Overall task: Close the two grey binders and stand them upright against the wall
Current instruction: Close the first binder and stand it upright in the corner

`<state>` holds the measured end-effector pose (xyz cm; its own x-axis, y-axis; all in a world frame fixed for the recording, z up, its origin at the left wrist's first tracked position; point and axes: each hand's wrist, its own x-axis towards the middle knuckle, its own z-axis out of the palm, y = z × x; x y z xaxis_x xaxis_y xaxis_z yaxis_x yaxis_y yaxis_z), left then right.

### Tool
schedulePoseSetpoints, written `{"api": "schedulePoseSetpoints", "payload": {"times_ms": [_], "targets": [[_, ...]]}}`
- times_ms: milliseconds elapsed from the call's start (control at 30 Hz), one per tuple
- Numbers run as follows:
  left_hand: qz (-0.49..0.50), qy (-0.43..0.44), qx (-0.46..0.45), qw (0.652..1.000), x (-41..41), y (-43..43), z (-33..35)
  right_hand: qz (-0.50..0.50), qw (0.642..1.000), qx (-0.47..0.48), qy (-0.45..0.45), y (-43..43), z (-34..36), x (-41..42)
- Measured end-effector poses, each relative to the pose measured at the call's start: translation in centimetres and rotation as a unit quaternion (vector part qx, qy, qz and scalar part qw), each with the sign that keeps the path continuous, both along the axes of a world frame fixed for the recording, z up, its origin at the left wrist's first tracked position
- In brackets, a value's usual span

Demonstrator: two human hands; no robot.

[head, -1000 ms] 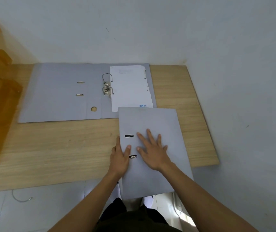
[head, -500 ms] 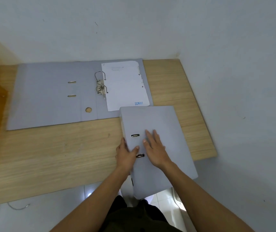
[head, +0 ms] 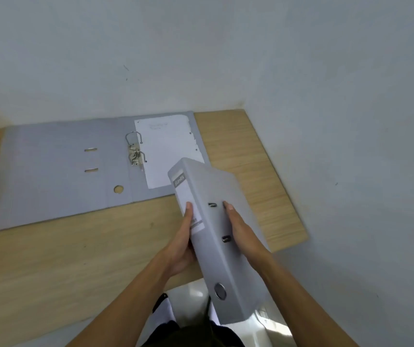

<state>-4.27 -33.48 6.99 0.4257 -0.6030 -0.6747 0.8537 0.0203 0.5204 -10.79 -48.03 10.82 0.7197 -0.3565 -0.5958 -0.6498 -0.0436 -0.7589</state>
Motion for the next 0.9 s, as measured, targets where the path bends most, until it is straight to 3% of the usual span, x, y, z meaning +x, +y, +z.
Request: {"api": "schedulePoseSetpoints", "payload": {"times_ms": [133,333,500,700,900], "targets": [[-0.101,-0.042,-0.031,0.993,-0.1,-1.3,2.1,-0.03,0.999,0.044,-0.01,-1.0,1.2,0.0],[-0.088,-0.127,-0.058,0.986,0.8,-3.4,6.1,-0.012,0.994,0.013,-0.109,-1.9,4.2,1.5],[-0.097,-0.274,-0.078,0.954,2.7,-4.7,9.3,-0.004,0.974,-0.032,-0.223,-3.1,8.9,3.0],[-0.119,-0.463,-0.027,0.878,5.1,-8.9,9.8,0.015,0.945,-0.084,-0.315,-6.7,12.8,2.8],[-0.15,-0.468,0.051,0.87,6.7,-12.4,6.7,0.045,0.95,-0.075,-0.299,-11.4,10.8,2.4]]}}
